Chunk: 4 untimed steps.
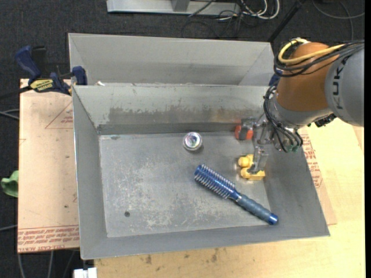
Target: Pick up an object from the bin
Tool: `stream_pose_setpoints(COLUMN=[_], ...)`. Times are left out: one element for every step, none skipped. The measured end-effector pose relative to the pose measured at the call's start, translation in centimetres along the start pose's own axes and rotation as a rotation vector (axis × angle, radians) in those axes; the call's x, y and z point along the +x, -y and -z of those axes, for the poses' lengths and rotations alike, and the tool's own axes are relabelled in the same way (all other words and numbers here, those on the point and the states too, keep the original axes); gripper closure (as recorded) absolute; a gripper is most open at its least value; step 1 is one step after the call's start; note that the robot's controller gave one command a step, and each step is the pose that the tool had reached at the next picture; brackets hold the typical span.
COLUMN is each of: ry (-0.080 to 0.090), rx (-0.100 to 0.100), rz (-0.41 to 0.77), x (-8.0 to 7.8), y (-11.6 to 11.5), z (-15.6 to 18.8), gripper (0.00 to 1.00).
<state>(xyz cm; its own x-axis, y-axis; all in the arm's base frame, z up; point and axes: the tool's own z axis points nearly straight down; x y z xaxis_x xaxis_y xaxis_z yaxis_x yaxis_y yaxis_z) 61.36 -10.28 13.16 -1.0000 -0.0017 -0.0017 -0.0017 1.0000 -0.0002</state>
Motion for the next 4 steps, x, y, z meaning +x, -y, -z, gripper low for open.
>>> stream_pose_setpoints(ry=[0.000,0.000,-0.004,0.000], rx=[0.000,0.000,-0.002,-0.001], rz=[0.000,0.000,0.288,0.288], x=[0.0,0.0,2.4,2.2], y=[0.0,0.0,0.6,0.6], z=[0.0,0.0,-6.3,-6.1], gripper=[1.00,0.00,0.00,1.00])
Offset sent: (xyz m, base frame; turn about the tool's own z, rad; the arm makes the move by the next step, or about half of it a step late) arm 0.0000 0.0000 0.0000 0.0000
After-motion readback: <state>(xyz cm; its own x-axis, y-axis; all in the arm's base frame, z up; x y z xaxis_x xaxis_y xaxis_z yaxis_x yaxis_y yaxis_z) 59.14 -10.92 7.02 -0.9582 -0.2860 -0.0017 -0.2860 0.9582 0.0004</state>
